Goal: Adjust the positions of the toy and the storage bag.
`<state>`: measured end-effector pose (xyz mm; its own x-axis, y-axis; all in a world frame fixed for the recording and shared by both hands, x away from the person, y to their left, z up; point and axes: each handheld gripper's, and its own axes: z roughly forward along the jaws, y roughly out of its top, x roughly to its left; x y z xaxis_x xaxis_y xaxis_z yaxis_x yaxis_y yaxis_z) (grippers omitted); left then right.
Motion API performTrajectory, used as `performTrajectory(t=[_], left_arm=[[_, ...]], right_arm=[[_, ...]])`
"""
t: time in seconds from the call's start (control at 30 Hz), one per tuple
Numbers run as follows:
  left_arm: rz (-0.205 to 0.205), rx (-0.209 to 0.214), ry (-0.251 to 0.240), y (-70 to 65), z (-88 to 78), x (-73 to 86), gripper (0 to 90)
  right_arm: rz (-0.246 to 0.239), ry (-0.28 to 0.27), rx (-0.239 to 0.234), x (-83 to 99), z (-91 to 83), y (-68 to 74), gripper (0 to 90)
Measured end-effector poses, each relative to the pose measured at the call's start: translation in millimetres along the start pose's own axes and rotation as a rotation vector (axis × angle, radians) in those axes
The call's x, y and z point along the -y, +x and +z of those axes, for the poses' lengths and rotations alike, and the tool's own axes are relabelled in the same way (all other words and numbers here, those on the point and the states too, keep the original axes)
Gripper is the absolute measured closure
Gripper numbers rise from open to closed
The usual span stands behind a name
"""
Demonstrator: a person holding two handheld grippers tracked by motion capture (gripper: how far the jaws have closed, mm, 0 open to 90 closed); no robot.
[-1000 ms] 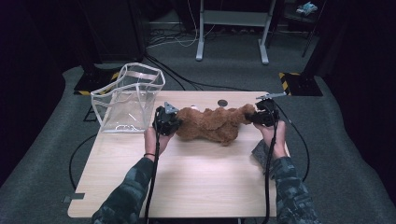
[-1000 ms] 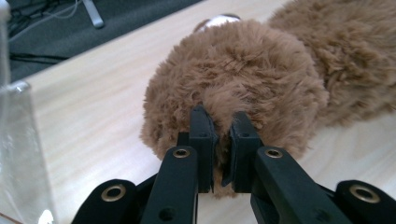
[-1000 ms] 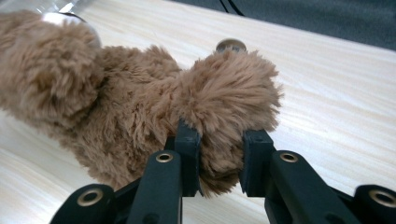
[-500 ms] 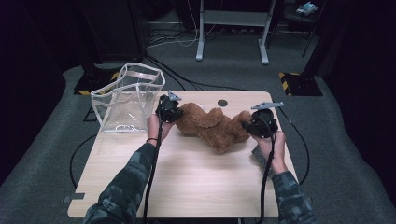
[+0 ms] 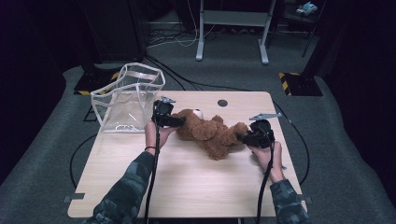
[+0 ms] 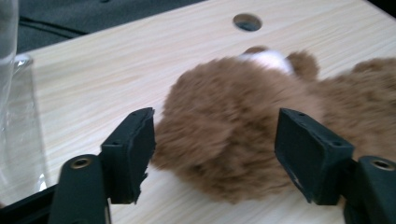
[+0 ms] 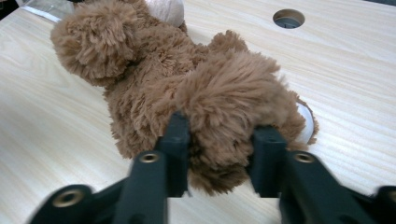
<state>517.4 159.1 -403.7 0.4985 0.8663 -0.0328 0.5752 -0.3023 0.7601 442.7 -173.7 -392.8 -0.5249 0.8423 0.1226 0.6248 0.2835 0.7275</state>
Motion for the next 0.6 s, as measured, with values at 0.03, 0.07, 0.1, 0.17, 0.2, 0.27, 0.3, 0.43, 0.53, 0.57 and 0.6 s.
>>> performTrajectory(t=[0.03,0.07,0.1,0.17,0.2,0.27,0.3,0.43,0.53,0.57,0.6], left_arm=[[0.012,0.0,-0.002,-5.3,-0.4,-2.2,26.8],[0.021,0.002,-0.008,-9.3,0.0,-3.8,26.0],[0.024,0.013,-0.014,-15.7,1.4,-6.9,25.5],[0.035,0.023,-0.014,-24.9,4.5,-11.9,24.8],[0.034,0.034,-0.015,-29.4,6.9,-14.0,24.2],[0.053,0.036,-0.004,-37.7,10.6,-16.2,23.6],[0.059,0.043,0.006,-41.3,13.2,-16.1,23.6],[0.06,0.065,0.056,-44.4,23.0,-6.0,22.5],[0.063,0.079,0.063,-41.4,22.0,2.1,21.6],[0.07,0.08,0.063,-40.1,20.5,5.2,21.6],[0.069,0.083,0.066,-39.5,19.5,7.9,21.6]], right_arm=[[0.004,-0.009,-0.007,-0.4,-1.7,-0.1,58.4],[0.005,-0.015,-0.009,-1.2,-3.6,-1.4,54.7],[0.015,-0.019,-0.013,-1.9,-5.4,-1.9,52.4],[0.017,-0.041,-0.008,-3.8,-10.5,-4.7,44.4],[0.023,-0.047,-0.007,-4.3,-12.1,-6.3,43.3],[0.036,-0.05,0.002,-4.6,-14.4,-9.7,38.5],[0.033,-0.052,0.009,-4.2,-15.1,-11.4,36.0],[0.072,-0.067,0.032,0.5,-18.4,-22.0,31.6],[0.11,-0.072,0.046,4.2,-18.5,-31.0,30.3],[0.121,-0.075,0.053,5.5,-17.9,-34.2,29.6],[0.143,-0.078,0.056,7.2,-17.4,-38.0,29.4]])
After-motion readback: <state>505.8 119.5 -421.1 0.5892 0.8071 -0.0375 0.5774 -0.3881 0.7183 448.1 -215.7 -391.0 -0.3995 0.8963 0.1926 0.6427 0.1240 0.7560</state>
